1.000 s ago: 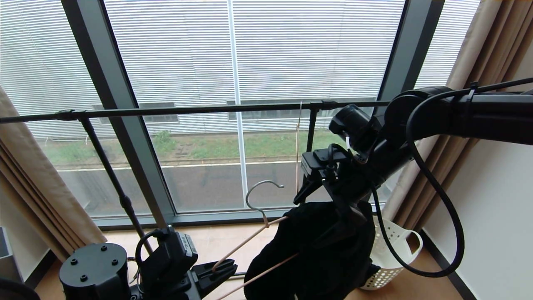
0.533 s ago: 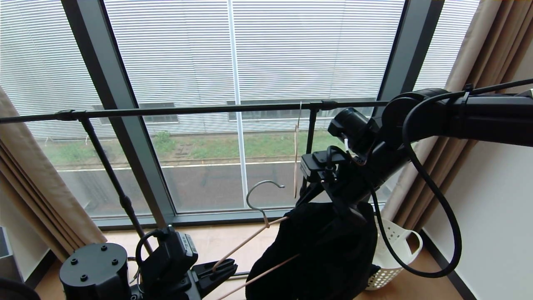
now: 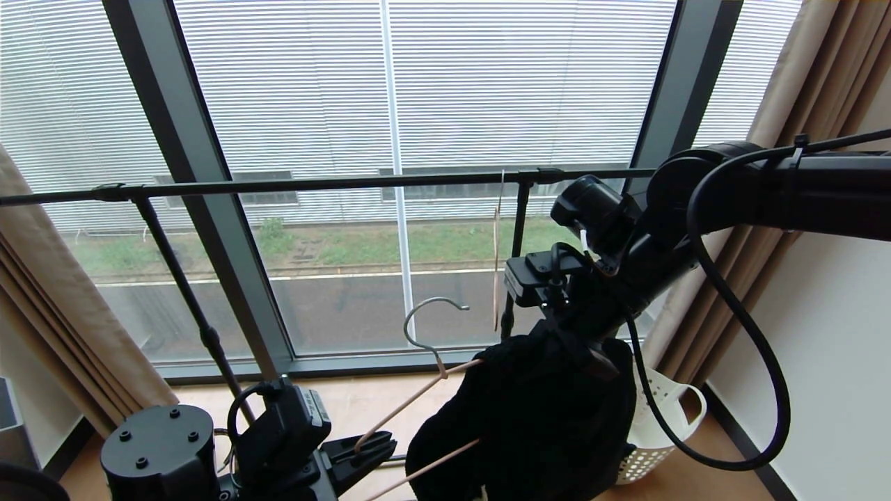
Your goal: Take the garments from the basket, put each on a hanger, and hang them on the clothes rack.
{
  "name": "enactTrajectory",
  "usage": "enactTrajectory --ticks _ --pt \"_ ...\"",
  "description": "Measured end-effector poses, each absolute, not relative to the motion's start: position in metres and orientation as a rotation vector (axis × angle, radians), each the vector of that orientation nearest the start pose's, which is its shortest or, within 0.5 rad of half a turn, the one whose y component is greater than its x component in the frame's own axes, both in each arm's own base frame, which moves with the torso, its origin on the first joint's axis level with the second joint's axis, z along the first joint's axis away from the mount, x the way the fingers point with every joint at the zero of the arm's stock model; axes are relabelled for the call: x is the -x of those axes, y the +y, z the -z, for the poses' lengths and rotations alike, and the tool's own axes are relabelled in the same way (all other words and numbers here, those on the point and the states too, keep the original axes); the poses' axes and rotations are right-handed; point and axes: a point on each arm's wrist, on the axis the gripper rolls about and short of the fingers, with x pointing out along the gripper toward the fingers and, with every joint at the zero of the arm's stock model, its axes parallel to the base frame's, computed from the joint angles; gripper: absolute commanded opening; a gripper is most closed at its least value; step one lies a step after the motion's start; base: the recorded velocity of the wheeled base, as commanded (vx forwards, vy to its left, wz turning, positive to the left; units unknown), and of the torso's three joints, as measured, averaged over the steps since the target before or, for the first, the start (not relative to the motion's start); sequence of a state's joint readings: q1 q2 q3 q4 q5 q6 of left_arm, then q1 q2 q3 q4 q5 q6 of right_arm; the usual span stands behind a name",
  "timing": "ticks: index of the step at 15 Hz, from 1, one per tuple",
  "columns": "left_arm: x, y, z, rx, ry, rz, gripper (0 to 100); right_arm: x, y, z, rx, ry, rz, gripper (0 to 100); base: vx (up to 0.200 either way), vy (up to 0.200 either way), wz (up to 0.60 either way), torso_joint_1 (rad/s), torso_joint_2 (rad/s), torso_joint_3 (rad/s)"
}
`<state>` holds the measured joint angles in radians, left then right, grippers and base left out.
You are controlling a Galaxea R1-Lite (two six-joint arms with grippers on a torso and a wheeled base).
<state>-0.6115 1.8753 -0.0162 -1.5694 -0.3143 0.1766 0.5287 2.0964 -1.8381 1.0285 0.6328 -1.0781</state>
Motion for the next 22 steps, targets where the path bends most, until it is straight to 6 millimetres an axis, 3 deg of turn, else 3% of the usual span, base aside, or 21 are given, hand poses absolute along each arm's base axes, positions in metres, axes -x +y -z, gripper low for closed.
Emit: enactTrajectory --ticks 2,3,12,18,22 --pt "-0.168 -0.126 -0.069 -0.204 0.215 0.944 0 -0.307 0.195 -0.195 0.737 0.672 -1.594 0 0.0 0.0 0.0 0.0 0.0 0.0" --pt "-0.168 -0.126 -0.069 -0.204 0.212 0.944 100 -0.306 0.195 -0.196 0.736 0.669 -1.595 0 0.0 0.0 0.0 0.0 0.0 0.0" --pt "-0.169 -0.119 -0.084 -0.023 0.214 0.992 100 -0.297 0.182 -0.206 0.72 0.69 -1.58 0 0.0 0.0 0.0 0.0 0.0 0.0" --pt "-0.209 -0.066 -0.118 0.267 0.142 0.871 100 -0.286 0.157 -0.219 0.698 0.658 -1.505 0 0.0 0.0 0.0 0.0 0.0 0.0" --pt "-0.237 -0.051 -0.114 0.3 0.16 0.782 100 -0.276 0.149 -0.226 0.659 0.581 -1.522 0 0.0 0.0 0.0 0.0 0.0 0.0"
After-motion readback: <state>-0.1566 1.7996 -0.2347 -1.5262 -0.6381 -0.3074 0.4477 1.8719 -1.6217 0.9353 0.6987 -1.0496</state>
